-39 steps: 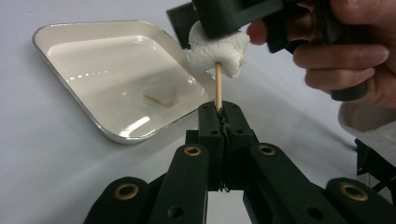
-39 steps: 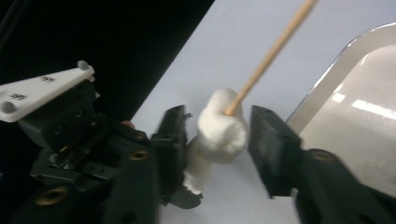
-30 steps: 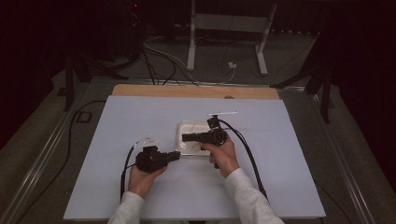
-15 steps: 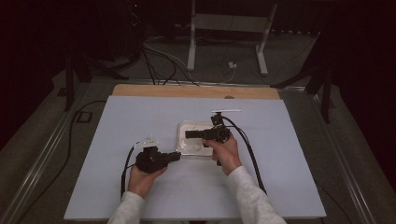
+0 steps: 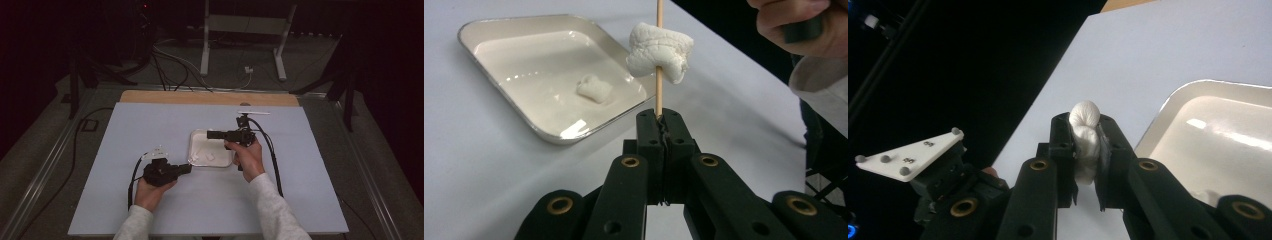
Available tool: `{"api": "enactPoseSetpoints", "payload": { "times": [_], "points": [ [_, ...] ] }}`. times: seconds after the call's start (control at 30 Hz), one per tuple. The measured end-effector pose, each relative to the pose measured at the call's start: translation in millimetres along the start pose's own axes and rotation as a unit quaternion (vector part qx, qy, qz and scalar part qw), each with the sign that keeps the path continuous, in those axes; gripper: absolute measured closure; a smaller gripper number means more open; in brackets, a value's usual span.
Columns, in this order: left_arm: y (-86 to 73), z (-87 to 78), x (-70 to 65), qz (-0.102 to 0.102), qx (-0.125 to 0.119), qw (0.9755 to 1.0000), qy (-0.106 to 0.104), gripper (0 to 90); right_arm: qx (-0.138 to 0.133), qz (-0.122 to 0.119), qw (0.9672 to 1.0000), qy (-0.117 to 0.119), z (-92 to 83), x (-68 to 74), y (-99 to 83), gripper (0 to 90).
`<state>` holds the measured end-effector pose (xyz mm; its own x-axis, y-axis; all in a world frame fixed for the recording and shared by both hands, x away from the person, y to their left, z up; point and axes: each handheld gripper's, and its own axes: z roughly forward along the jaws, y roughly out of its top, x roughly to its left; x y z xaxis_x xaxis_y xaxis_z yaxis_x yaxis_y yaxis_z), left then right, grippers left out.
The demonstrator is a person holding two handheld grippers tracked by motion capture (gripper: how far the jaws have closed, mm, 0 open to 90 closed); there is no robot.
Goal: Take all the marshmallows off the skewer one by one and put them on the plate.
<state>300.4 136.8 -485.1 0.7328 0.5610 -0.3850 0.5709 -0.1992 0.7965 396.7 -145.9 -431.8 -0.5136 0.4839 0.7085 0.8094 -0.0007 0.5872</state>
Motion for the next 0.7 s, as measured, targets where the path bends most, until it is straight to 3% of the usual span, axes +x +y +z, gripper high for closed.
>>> {"api": "enactPoseSetpoints", "payload": {
  "times": [0.1,0.13,0.17,0.23,0.37,0.7],
  "points": [
    [-0.1,-0.8,-0.9,0.002,0.001,1.0,0.002,90.0,-0.015,0.0,0.9999,-0.006,-3.0,-0.3,5.2,81.3],
    [-3.3,-1.8,0.7,0.008,0.019,0.9996,0.018,90.0,-0.034,0.004,0.9993,-0.012,-7.6,-2.2,8.0,81.6],
    [-3.3,-1.8,0.7,0.008,0.019,0.9996,0.018,90.0,-0.034,0.004,0.9993,-0.012,-7.6,-2.2,8.0,81.6],
    [-6.2,-4.3,6.4,-0.007,0.012,0.9998,0.016,90.0,-0.061,0.008,0.9979,-0.018,-27.0,-7.0,18.2,81.7],
    [-4.8,-5.5,7.3,-0.013,0.001,0.9998,0.014,90.0,-0.049,-0.013,0.9979,-0.04,-34.6,-5.0,20.3,81.6],
    [-3.5,-5.9,6.0,-0.018,-0.01,0.9997,0.016,90.0,-0.01,-0.048,0.9961,-0.073,-17.5,-5.8,11.1,80.0]
  ]
}}
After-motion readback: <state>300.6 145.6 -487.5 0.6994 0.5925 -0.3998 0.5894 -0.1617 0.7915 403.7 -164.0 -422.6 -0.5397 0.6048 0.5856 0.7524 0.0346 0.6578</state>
